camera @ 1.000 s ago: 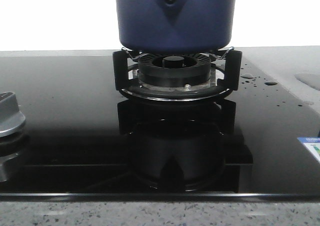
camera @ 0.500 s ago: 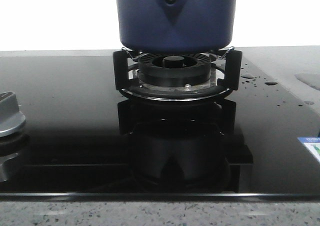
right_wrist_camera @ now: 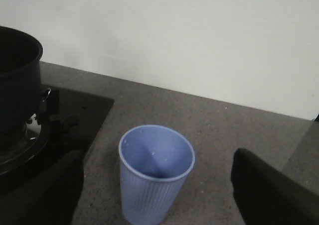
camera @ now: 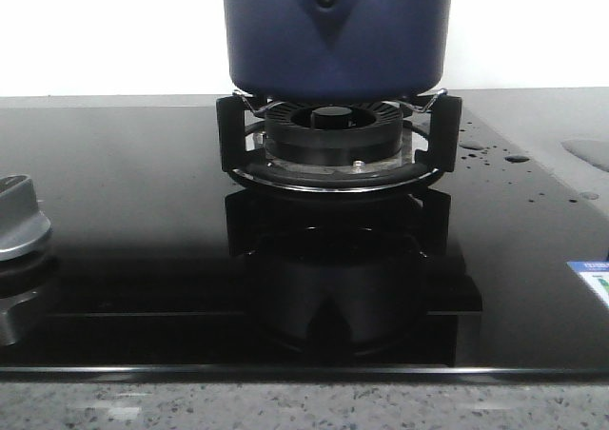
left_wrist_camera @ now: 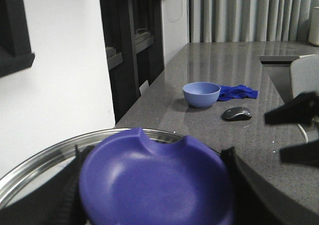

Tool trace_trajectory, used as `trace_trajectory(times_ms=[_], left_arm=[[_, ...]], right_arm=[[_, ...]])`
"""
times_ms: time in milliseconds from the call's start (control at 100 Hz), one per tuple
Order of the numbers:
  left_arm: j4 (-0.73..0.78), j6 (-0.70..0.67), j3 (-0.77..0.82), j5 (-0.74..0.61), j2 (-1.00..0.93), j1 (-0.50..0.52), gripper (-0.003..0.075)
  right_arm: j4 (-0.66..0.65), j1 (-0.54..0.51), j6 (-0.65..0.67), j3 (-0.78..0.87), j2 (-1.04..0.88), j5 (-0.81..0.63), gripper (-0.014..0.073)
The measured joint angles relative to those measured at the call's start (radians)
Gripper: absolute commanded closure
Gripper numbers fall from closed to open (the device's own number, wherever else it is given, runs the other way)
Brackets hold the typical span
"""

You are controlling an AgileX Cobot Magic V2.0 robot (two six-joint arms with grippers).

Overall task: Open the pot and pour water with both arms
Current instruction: 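Reach the right gripper to the light blue ribbed cup and grasp it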

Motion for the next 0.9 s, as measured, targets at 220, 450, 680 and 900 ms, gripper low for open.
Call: trace_trajectory(times_ms=[220, 450, 680, 900], left_arm=[[0.000, 0.000, -0.001, 0.016, -0.022, 0.000, 0.0470], [0.000, -0.002, -0.001, 0.016, -0.022, 0.000, 0.0470], [0.000, -0.002, -0.001, 0.016, -0.022, 0.000, 0.0470], [0.015, -0.002, -0.001, 0.016, -0.022, 0.000, 0.0470]], right_arm=[[-0.011, 0.000, 0.041, 0.195, 0.000, -0.184, 0.0048], [-0.024, -0.057, 0.090, 0.256, 0.005, -0.260, 0.0048], [-0.030, -0.169, 0.159, 0.241, 0.096, -0.331, 0.0048], [-0.016, -0.232, 0.173, 0.236, 0.228, -0.425, 0.0048]])
